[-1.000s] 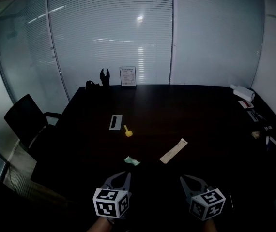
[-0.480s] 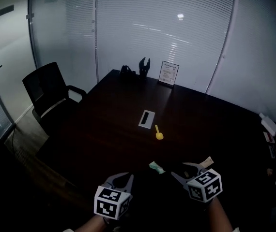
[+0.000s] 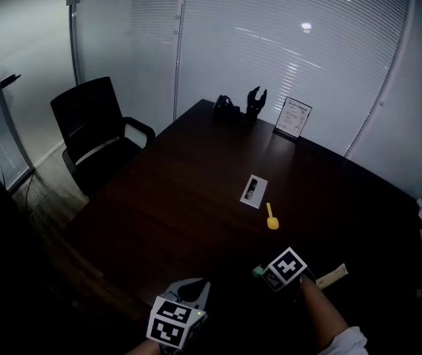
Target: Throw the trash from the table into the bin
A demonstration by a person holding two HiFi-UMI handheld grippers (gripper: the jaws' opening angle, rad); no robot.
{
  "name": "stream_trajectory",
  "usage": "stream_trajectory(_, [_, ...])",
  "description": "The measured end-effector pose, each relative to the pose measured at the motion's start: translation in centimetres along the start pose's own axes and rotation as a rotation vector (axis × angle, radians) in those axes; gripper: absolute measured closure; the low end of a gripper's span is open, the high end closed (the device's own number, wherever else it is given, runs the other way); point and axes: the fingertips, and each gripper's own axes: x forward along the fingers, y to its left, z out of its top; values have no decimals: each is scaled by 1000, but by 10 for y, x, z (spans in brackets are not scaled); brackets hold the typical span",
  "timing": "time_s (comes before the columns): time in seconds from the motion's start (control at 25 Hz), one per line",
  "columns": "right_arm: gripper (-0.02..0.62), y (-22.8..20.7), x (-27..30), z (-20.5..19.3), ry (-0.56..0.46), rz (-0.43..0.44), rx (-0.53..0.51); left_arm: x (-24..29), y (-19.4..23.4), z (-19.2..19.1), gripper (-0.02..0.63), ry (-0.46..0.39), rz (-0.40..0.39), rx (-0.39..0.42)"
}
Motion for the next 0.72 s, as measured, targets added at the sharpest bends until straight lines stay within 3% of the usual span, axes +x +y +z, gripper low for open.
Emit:
stream_trajectory(0.12, [311,-9,19,-5,92,-51,-36,2,6,-3,607,4,-3,-4])
stream_trajectory(0.36, [330,-6,27,-5,175,-88,-64,-2,14,-6,607,5,0,-9])
stream_trajectory(0.4, [440,-9,26,-8,185,-110,-68,-2,14,-6,607,5,0,-7])
stream_trajectory(0.56, [477,-14,23,-15,192,-155,-63,-4,11,-9,607,11,-4,4])
stream_trajectory(0.64, [527,-13,20,-18,177,-168,-56,-5,7,-9,607,13,-11,12])
stream_trajectory(0.72, [541,-2,17,-12,79,-127,-42,-6,1,-8,607,12,-22,23])
